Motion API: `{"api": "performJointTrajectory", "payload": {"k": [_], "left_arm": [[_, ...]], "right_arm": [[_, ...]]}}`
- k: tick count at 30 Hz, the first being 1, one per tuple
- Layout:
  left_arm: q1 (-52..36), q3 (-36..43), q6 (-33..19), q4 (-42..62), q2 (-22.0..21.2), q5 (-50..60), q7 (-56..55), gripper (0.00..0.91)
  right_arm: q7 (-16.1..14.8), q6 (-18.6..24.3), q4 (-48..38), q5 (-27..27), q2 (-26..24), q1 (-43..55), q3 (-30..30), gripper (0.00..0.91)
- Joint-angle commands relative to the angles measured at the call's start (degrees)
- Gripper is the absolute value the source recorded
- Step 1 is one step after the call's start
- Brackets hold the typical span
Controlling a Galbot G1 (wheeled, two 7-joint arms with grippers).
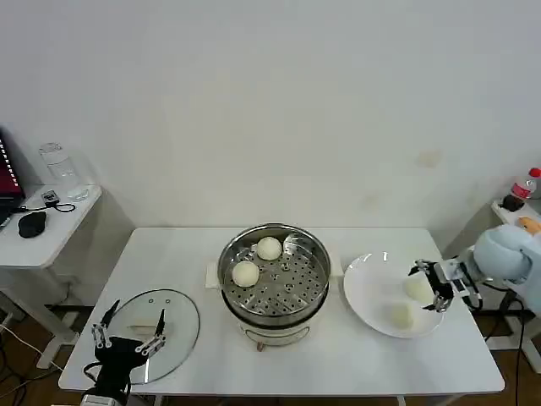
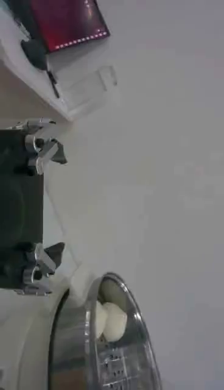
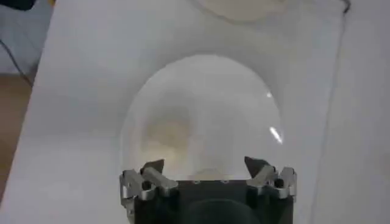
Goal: Take steamed baozi put them in steamer then cover it.
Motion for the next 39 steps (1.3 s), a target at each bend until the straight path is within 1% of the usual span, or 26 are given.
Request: {"api": "performJointTrajectory", "payload": {"k": [1,2,5,9,21,23,24,27,29,31,32,33,39], "left_arm": [[0.26,-0.35,0.06,-0.17,-0.03,0.0,0.02,0.907],[0.33,-0.59,0.05,-0.17,0.08,-0.07,0.01,0.907],[0.29,-0.87,0.06,-0.06,0.19,-0.2,-0.03,0.907],[0.12,-0.93,0.05,0.02,0.11,-0.24,-0.04,0.907],[0.15,-1.28,0.03,0.03,0.07,-0.37,-0.08,0.907],[0.15,-1.22,0.0,0.07,0.04,-0.37,-0.07,0.907],[0.12,-1.19,-0.01,0.09,-0.01,-0.35,-0.07,0.907],[0.05,-1.13,-0.02,0.13,-0.08,-0.35,-0.09,0.907],[0.04,-1.14,-0.02,0.13,-0.1,-0.36,-0.1,0.907],[0.12,-1.14,-0.04,0.08,-0.06,-0.34,-0.1,0.907],[0.15,-1.12,-0.03,0.04,-0.05,-0.35,-0.1,0.907],[0.2,-1.14,-0.03,-0.02,-0.02,-0.36,-0.1,0.907],[0.1,-1.08,0.02,-0.27,0.11,-0.39,-0.09,0.907]], "right_arm": [[-0.9,-0.49,-4.63,-2.03,4.41,-2.83,-1.66,0.907],[-1.01,-1.4,-5.14,-1.35,5.0,-2.47,-2.28,0.907],[-1.34,-2.31,-5.62,-1.18,5.38,-2.13,-3.22,0.907],[-1.07,-2.65,-6.59,-1.41,5.76,-1.84,-4.74,0.907],[0.2,-3.24,-11.41,-2.35,10.01,-2.72,-4.28,0.907],[0.27,-3.26,-11.72,-2.42,10.28,-2.52,-4.27,0.877],[0.23,-3.36,-11.74,-2.37,10.31,-2.44,-4.27,0.836],[0.04,-3.57,-11.86,-2.06,10.51,-2.26,-4.36,0.756],[0.2,-3.81,-11.95,-1.78,10.69,-2.34,-4.32,0.615],[-0.08,-4.21,-11.96,-1.45,10.7,-2.44,-4.31,0.584],[-0.09,-4.38,-11.87,-1.36,10.65,-2.47,-4.31,0.554],[-0.16,-4.58,-11.82,-1.38,10.59,-2.45,-4.31,0.504],[-0.46,-4.61,-11.08,-0.33,9.38,-0.68,-4.47,0.514]]}}
